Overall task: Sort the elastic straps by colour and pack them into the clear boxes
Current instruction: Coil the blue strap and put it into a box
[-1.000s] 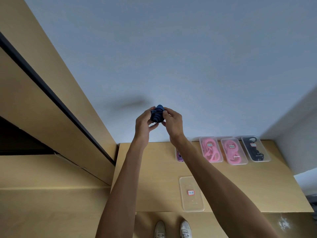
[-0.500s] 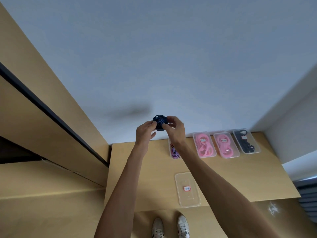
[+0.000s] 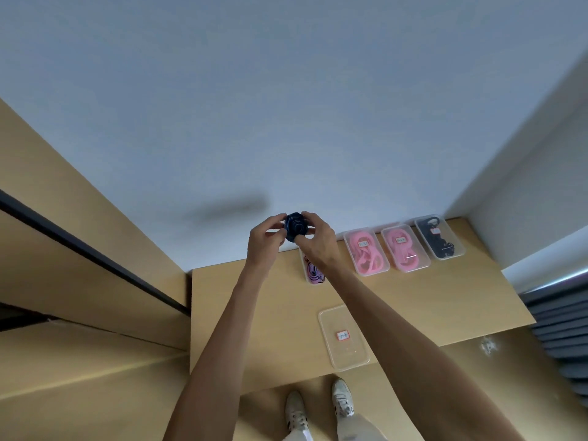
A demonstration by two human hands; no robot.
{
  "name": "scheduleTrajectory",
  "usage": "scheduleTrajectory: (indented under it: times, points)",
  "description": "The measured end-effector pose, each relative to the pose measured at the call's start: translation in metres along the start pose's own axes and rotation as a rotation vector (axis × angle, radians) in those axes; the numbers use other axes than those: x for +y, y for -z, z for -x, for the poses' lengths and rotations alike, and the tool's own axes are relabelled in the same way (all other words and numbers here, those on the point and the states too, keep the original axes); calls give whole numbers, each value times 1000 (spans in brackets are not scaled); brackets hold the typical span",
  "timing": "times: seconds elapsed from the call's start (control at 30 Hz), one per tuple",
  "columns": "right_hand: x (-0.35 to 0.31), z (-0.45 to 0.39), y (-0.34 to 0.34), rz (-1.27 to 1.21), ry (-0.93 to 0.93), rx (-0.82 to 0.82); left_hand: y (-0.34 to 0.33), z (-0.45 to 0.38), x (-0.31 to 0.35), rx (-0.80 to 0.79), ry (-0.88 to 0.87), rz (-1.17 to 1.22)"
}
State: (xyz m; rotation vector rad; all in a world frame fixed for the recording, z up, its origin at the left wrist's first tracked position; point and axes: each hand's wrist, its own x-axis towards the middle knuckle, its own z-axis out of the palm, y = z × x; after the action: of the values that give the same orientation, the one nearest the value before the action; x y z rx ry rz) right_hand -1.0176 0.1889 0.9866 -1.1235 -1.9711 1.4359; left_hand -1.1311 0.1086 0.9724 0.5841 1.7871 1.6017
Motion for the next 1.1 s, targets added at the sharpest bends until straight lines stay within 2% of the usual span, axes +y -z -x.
scheduleTrajectory:
  times: [0.17,0.3,0.4,0.53,0.6,0.8,0.97,1.1]
  points:
    - [22,-7,23,50,13,14,-30,-4,-17,-77,-19,-160]
    - [59,-24,42,127,-115,-17,-52,-7,-44,-79,72,-138]
    - [93,-33,47,142,-193,28,-66,-11,-62,-8,101,-250]
    - [137,-40,45,120,-309,-52,-74,-18,-88,161,151,-450]
    - [152,-48,45,114,-319,-39,-78,-25,-102,197,174,-518]
    - [175,-72,38,144,-350,74,-98,-40,-134,140,239,-720]
    - [183,-79,25,120,-371,60,-119,-58,-156,106,249,-838]
    - [193,-82,13,108,-362,49,-123,-70,-170,78,344,-885]
